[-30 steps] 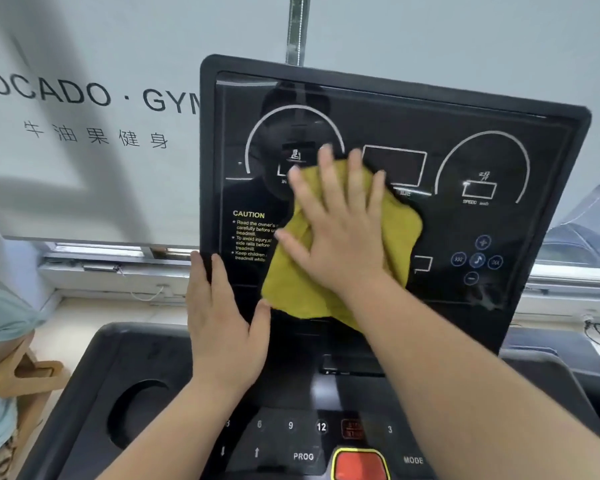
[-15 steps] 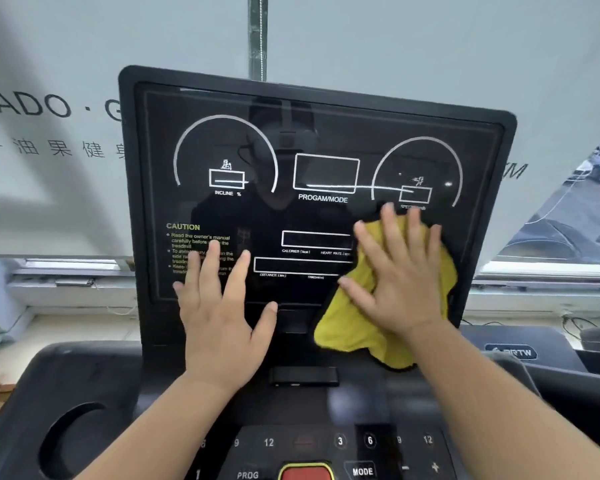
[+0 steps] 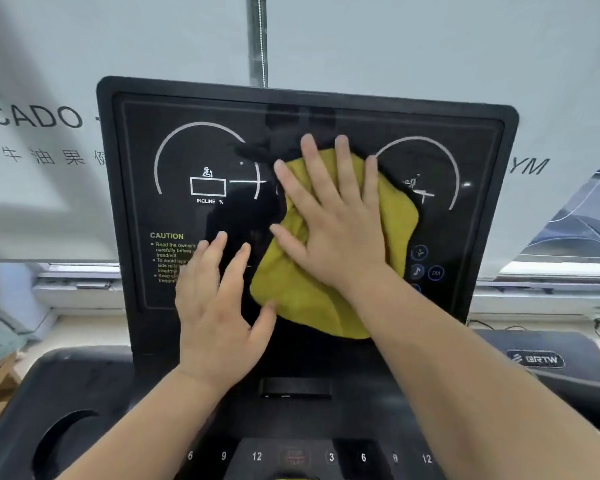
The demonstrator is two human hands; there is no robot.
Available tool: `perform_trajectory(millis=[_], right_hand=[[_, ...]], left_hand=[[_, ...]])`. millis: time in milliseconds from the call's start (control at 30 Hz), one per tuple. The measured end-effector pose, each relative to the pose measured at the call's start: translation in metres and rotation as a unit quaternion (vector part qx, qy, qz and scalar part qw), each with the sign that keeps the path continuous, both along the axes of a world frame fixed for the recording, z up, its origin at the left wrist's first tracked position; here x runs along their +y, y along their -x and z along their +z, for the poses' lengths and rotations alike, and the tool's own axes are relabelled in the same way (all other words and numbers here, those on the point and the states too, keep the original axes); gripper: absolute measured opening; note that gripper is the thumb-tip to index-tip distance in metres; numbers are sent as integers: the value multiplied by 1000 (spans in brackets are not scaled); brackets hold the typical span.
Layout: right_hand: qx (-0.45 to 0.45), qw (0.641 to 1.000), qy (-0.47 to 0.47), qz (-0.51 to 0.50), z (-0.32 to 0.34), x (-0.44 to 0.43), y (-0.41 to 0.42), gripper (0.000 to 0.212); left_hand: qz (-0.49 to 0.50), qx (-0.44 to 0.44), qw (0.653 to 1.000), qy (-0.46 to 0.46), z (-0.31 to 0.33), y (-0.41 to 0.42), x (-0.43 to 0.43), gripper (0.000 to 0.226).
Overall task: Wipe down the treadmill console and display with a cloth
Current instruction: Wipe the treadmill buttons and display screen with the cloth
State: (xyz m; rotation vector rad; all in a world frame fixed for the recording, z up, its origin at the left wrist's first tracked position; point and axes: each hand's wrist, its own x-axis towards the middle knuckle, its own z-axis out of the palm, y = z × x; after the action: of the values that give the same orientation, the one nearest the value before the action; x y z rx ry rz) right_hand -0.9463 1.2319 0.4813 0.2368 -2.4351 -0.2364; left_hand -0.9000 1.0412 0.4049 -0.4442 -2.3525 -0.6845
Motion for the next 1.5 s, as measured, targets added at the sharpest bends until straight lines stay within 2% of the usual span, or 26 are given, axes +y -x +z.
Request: perform_trajectory(millis=[133, 267, 400, 567, 733, 867, 1000, 1100, 1267, 1333, 1500], right_hand=[[-7, 997, -36, 62, -49, 31, -30, 74], [16, 999, 26, -35, -70, 96, -58, 78], [16, 990, 101, -97, -39, 132, -51, 84], [52, 965, 204, -157, 38, 119, -6, 87], [37, 983, 136, -118, 47, 67, 10, 88], [6, 999, 37, -28, -10, 41, -17, 84], [8, 1000, 7, 0, -56, 71, -45, 83], [14, 998, 22, -55, -49, 108, -50, 87], [41, 974, 173, -142, 9, 122, -24, 86], [49, 964, 203, -163, 29, 107, -10, 86], [37, 981, 145, -122, 26, 61, -1, 85]], left_hand=[[-1, -10, 1000, 29, 4, 4, 22, 68], [1, -48, 998, 31, -4, 0, 31, 74], [-6, -62, 997, 34, -5, 1, 26, 74], [-4, -71, 997, 22, -1, -1, 30, 73], [-1, -67, 998, 17, 1, -2, 30, 71], [5, -68, 997, 25, 0, -3, 32, 76], [10, -61, 998, 31, 1, -3, 33, 78], [6, -71, 997, 39, 1, -4, 31, 80], [1, -75, 996, 45, 4, -5, 27, 81], [-10, -80, 996, 42, 5, -5, 24, 79], [-34, -82, 995, 37, 10, -5, 21, 70]])
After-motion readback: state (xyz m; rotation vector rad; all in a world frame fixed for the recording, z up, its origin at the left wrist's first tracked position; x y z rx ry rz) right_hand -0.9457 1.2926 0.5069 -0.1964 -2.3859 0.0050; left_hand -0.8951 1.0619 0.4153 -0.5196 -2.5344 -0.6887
